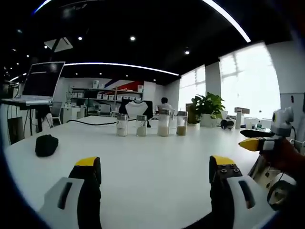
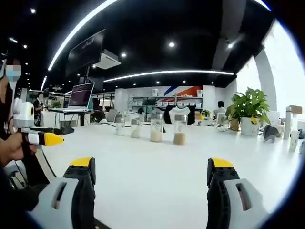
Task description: Rotate the seasoning bottle until the label or dispensing opening points toward the visible target arrow and the bottle remains upright within the marked orientation range
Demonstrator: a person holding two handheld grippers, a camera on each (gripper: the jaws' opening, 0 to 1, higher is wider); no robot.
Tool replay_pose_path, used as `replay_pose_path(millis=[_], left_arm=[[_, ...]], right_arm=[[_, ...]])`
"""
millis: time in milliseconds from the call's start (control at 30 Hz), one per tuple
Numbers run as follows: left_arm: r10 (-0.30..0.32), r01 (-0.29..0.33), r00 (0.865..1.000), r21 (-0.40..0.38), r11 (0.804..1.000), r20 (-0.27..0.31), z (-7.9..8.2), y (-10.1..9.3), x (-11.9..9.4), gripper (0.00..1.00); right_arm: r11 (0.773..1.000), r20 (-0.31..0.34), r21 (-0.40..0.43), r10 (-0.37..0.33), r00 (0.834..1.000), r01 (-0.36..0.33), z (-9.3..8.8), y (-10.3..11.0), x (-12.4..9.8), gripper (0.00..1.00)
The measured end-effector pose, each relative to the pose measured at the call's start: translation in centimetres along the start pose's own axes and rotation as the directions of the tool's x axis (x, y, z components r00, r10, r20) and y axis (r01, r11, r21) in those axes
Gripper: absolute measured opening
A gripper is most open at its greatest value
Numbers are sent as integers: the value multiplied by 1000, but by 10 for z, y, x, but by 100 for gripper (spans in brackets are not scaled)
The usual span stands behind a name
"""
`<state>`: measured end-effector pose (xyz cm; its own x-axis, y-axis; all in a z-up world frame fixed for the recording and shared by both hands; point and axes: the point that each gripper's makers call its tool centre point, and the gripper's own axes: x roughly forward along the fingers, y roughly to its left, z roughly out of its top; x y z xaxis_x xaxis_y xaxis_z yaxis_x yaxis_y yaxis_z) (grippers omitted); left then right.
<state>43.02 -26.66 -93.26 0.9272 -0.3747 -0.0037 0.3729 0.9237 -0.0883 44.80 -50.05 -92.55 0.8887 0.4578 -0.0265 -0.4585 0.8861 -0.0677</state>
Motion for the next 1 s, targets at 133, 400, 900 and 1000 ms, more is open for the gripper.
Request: replay_pose_path(millis=[133,400,900,1000], left_arm=[[16,-15,1000,18,1000,-5,12,10,4,99],[21,-20,1000,36,999,-15,22,21,8,95],[-7,8,999,28,1000,-35,13,17,9,95],[-6,6,1000,19,1000,-26,15,18,11,95]], right_arm=[[1000,-9,1,-6,1000,6,2,-5,4,98],[1000,-28,-9,18,999,-18,10,8,12,97],[999,12,35,-7,1000,6,27,1,3,96],[999,18,36,-17,1000,16,28,-7,1,96]])
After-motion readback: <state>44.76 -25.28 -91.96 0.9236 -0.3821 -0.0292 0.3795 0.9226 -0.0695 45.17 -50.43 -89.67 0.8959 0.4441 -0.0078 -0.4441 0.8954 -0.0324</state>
